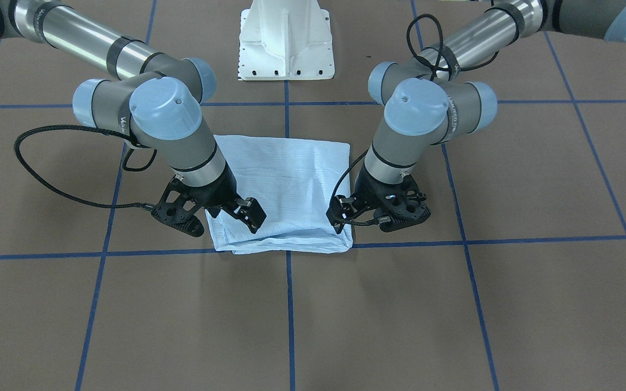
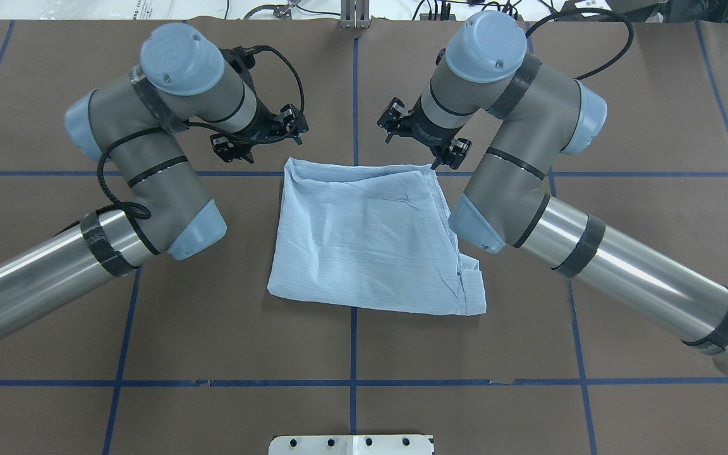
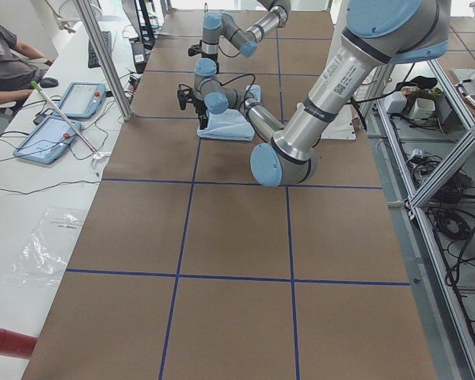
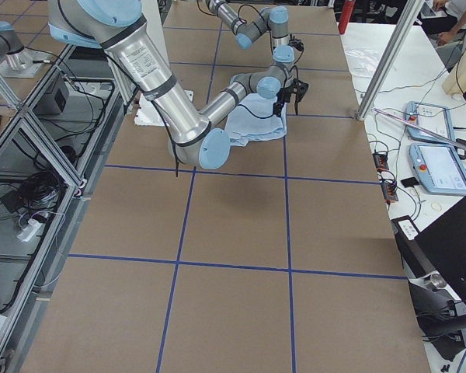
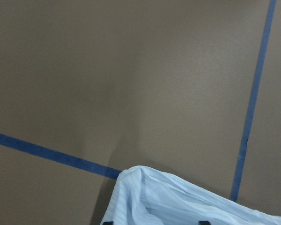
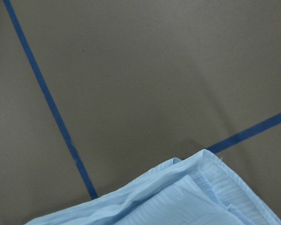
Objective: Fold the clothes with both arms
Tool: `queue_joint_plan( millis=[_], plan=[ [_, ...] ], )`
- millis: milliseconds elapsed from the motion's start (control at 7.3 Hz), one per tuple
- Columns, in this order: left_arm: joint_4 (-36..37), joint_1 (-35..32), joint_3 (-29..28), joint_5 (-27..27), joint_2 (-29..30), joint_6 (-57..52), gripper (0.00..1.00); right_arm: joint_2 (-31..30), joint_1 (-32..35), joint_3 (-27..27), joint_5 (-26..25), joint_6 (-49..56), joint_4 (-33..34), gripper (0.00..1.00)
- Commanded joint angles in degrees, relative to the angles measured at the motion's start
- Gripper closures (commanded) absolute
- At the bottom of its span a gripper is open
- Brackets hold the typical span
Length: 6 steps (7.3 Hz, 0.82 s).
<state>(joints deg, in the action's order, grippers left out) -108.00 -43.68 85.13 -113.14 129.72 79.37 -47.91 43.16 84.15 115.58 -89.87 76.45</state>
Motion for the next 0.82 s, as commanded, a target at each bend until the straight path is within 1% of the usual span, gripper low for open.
queue_joint_plan(
  millis=[0, 137, 411, 548, 685],
  plan=[
    [5.8, -5.2, 12.1, -1.1, -8.7, -13.4, 0.00, -7.3, 5.8, 5.6, 1.0, 15.1, 2.6, 0.00],
    [6.8, -8.6, 15.6, -1.1, -12.7, -20.8, 0.00, -11.6, 9.9, 7.2, 1.0, 27.6, 4.9, 0.00],
    [6.8, -17.3, 16.6, -2.1, -19.1, -36.9, 0.00, -18.2, 17.8, 6.8, 2.5, 46.9, 5.3, 0.00],
    [6.8, -22.0, 16.6, -5.1, -22.1, -44.4, 0.00, -21.3, 22.1, 6.9, 5.2, 55.5, 5.3, 0.00],
    [6.8, -26.1, 16.6, -7.4, -25.8, -55.0, 0.00, -24.6, 26.4, 6.8, 9.3, 64.0, 5.4, 0.00]
  ],
)
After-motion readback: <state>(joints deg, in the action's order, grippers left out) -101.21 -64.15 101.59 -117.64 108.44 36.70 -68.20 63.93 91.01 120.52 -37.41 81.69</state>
